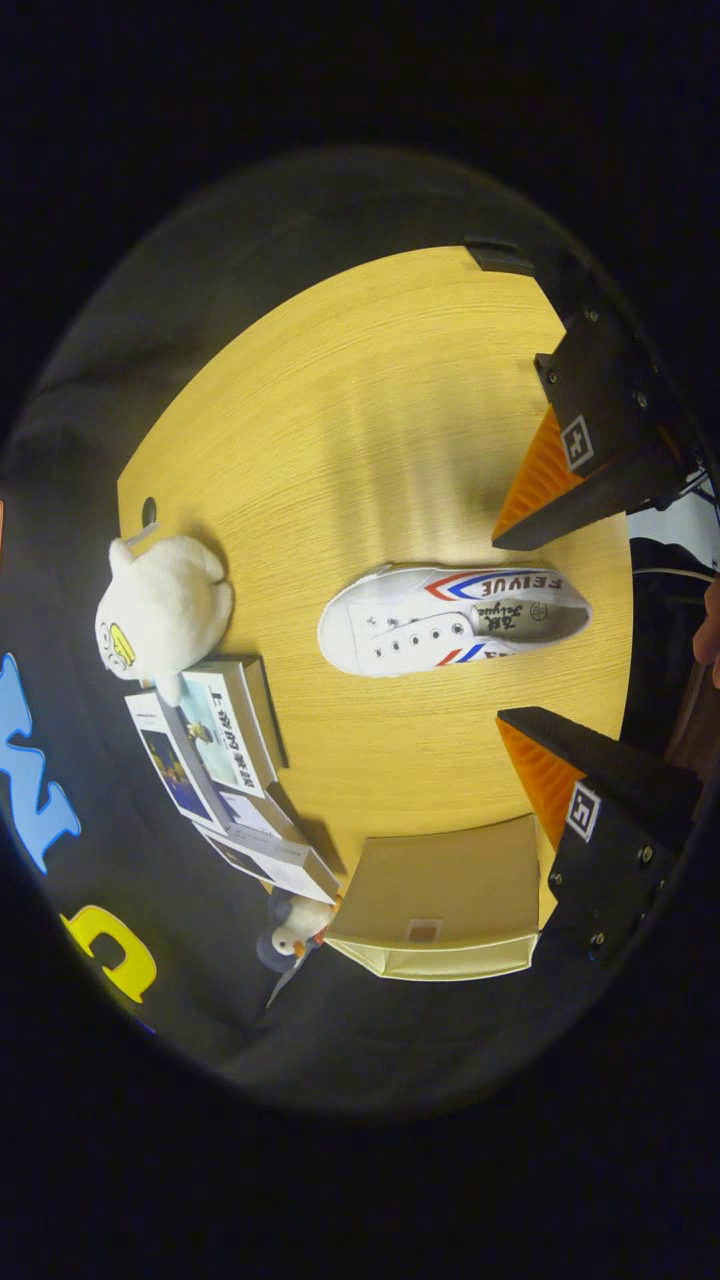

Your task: Open the storage box then place both shoes into the box .Put the left shoe in first, then the right shoe, with the right side of both shoes facing outward in a uniform manner.

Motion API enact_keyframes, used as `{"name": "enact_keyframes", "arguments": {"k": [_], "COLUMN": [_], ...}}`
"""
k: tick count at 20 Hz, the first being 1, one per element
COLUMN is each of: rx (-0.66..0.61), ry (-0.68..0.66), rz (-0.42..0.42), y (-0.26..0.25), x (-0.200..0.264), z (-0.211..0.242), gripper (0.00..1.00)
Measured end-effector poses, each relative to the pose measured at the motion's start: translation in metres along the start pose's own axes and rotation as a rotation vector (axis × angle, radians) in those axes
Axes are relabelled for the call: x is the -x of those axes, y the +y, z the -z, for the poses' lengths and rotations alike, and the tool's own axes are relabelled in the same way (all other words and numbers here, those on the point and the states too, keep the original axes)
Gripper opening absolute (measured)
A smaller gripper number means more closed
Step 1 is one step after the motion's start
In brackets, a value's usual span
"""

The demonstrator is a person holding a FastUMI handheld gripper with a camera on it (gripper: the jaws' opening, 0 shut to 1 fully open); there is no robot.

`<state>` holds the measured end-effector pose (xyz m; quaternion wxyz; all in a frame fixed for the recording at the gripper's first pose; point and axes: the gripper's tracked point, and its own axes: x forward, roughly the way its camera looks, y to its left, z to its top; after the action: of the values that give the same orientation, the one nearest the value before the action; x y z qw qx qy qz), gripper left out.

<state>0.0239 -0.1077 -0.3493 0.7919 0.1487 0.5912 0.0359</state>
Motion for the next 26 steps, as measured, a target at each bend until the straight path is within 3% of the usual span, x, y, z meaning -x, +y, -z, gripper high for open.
{"name": "enact_keyframes", "arguments": {"k": [11, 15, 19, 20, 21, 22, 23, 26], "rx": [0.048, 0.112, 0.140, 0.166, 0.176, 0.157, 0.137, 0.044], "ry": [0.134, 0.163, 0.191, 0.195, 0.198, 0.202, 0.201, 0.222], "rz": [0.122, 0.160, 0.096, 0.114, 0.133, 0.145, 0.141, 0.082], "y": [-0.039, -0.045, -0.025, -0.027, -0.030, -0.031, -0.031, -0.019], "x": [-0.067, -0.085, -0.088, -0.091, -0.092, -0.089, -0.087, -0.078], "z": [0.011, 0.014, 0.014, 0.015, 0.014, 0.013, 0.012, 0.019], "gripper": [0.96, 0.90, 0.60, 0.28, 0.27, 0.08, 0.02, 0.00]}}
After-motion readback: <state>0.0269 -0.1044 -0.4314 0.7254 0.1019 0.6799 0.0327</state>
